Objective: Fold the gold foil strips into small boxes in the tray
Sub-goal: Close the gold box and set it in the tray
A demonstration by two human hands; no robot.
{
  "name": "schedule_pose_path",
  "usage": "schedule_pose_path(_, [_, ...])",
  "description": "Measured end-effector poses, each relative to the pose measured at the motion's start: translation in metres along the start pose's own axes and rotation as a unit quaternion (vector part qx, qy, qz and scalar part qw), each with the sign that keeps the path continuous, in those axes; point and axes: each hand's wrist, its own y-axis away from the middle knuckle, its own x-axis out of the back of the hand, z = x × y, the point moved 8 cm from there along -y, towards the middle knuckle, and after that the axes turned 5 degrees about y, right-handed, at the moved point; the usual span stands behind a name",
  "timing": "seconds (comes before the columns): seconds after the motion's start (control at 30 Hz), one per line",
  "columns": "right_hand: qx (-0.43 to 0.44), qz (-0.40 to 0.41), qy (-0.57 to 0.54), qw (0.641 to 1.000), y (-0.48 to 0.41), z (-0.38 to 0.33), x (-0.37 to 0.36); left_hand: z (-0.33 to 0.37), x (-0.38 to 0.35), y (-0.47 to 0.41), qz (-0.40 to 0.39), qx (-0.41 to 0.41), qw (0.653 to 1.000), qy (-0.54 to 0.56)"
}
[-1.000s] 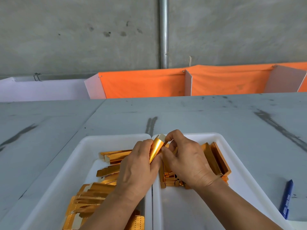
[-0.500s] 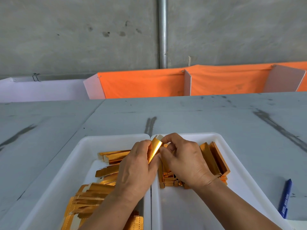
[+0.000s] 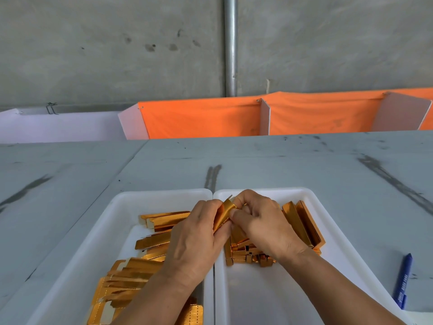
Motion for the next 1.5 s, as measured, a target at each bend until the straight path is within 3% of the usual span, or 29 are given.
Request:
schedule_pose_path(0.37, [0.088,0.068,0.075,0.991,0.004,-0.012,0.008,0.002,0.001,-0.001,0.006,-0.008,1.0,0.018])
schedule_pose_path(0.57, [0.077,0.077,0.108,0.988,0.003,-0.01,0.006,-0.001,0.0,-0.001,0.005,0.001,1.0,-0.007])
schedule_pose_path(0.67, [0.046,0.071,0.054,0.995,0.003,-0.008,0.006,-0.001,0.001,-0.001,0.008,0.001,1.0,-0.023])
schedule_pose_path(0.87, [-0.06,0.042,-0.184,0.98,0.0,0.007,0.001,0.003,0.001,-0.001,0.013,-0.006,1.0,-0.028])
schedule_pose_path(1.17, [-0.073,0.099,-0.172,0.977,-0.003,0.014,0.003,0.009,0.003,-0.002,0.025,-0.012,0.999,-0.034])
schedule_pose_path(1.5, [-0.069,0.041,-0.157,0.984,0.0,0.009,0.0,0.001,0.001,-0.001,0.015,0.003,0.999,-0.029])
